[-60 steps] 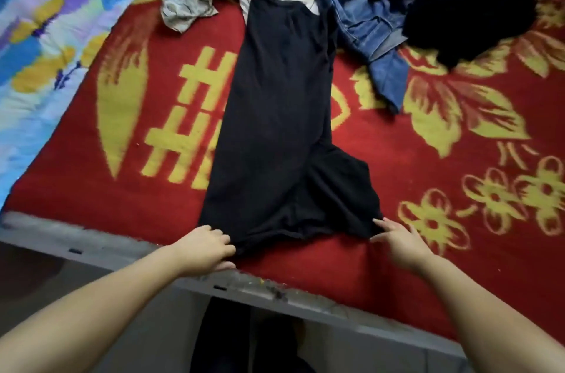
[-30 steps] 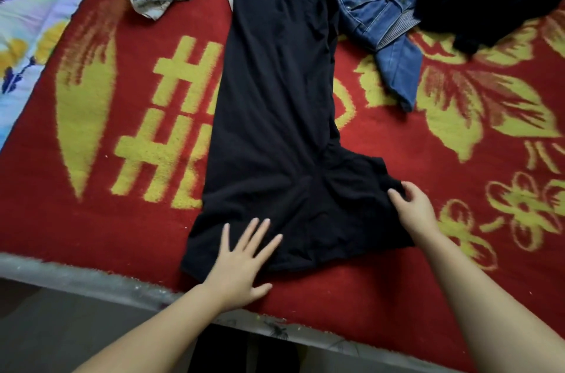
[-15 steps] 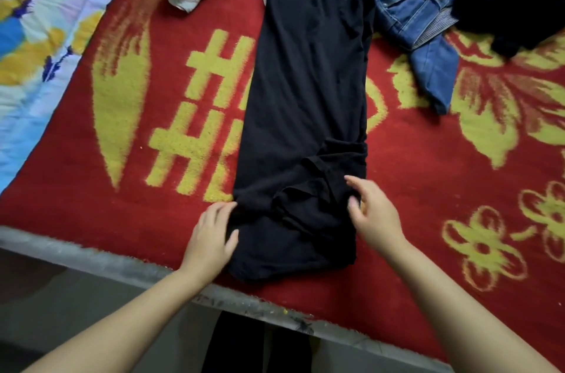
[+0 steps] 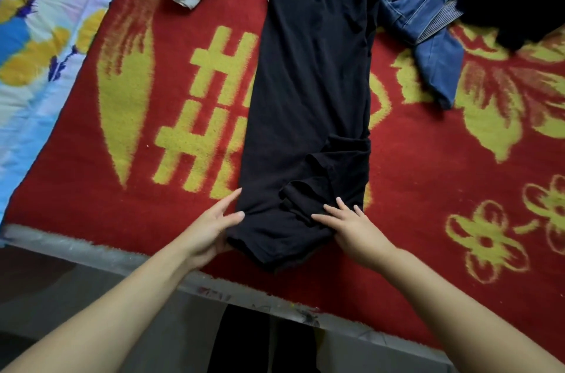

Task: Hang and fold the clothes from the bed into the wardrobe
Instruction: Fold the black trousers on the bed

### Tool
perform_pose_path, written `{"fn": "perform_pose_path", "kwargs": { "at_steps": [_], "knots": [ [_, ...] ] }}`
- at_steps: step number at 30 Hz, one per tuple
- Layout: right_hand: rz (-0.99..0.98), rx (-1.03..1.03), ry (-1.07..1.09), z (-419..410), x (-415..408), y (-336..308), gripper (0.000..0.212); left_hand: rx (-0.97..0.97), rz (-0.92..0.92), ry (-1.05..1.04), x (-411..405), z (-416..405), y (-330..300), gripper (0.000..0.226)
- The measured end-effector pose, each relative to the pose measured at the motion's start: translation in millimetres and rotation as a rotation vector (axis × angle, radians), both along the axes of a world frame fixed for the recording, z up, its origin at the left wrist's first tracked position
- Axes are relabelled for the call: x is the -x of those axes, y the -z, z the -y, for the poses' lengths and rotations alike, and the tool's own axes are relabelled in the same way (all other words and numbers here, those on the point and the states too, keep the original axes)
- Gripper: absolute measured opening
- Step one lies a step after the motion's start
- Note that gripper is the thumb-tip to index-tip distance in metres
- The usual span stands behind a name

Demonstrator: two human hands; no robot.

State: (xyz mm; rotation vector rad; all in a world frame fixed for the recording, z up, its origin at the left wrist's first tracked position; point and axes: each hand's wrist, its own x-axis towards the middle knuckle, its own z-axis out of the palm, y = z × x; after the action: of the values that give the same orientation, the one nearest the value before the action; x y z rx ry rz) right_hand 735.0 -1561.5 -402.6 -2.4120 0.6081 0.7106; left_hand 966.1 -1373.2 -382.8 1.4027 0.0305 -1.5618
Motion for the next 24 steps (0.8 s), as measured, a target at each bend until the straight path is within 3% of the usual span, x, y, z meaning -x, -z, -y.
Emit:
{"fn": "perform_pose_path", "kwargs": {
  "at_steps": [2, 4, 8, 11, 13, 14, 16, 18, 20, 24],
  "knots": [
    [0.111, -0.194, 0.230, 29.9, -15.0, -23.3, 0.054, -0.017, -0.079, -0.111, -15.0, 24.8, -11.2, 0.042],
    [0.146, -0.217, 0.342, 69.2, -34.9, -44.1, 0.043, -0.066, -0.130, -0.268, -32.4, 59.0, -21.4, 0.022],
    [0.186, -0.106, 0.492, 140.1, -84.5, -55.2, 0.037, -0.089, -0.207, -0.535, -67.0, 143.6, -26.5, 0.021],
    [0.303, 0.221, 0.716, 163.4, -114.5, -45.7, 0.040, -0.069, -0.096, -0.499, -83.3, 195.5, -17.4, 0.025],
    [0.386, 0.462, 0.655, 154.0, -124.7, -38.0, 0.044, -0.084, 0.228, -0.329, -82.3, 209.8, -4.0, 0.041],
    [0.432, 0.506, 0.547, 142.7, -126.2, -31.7, 0.047, -0.058, 0.517, -0.176, -78.6, 209.3, 3.7, 0.048],
    [0.446, 0.532, 0.279, 110.3, -120.1, -14.6, 0.058, 0.170, 1.115, 0.337, -65.4, 194.1, 24.4, 0.064],
    [0.314, 0.544, 0.061, 83.2, -102.6, 5.6, 0.077, 0.325, 1.458, 1.010, -55.3, 172.8, 47.7, 0.088],
    [0.130, 0.523, -0.011, 74.7, -80.9, 15.6, 0.095, 0.255, 1.600, 1.405, -50.2, 155.5, 65.6, 0.105],
    [-0.052, 0.531, 0.077, 89.7, -82.3, 22.6, 0.098, 0.048, 1.633, 1.405, -51.0, 155.5, 74.9, 0.107]
  ]
}}
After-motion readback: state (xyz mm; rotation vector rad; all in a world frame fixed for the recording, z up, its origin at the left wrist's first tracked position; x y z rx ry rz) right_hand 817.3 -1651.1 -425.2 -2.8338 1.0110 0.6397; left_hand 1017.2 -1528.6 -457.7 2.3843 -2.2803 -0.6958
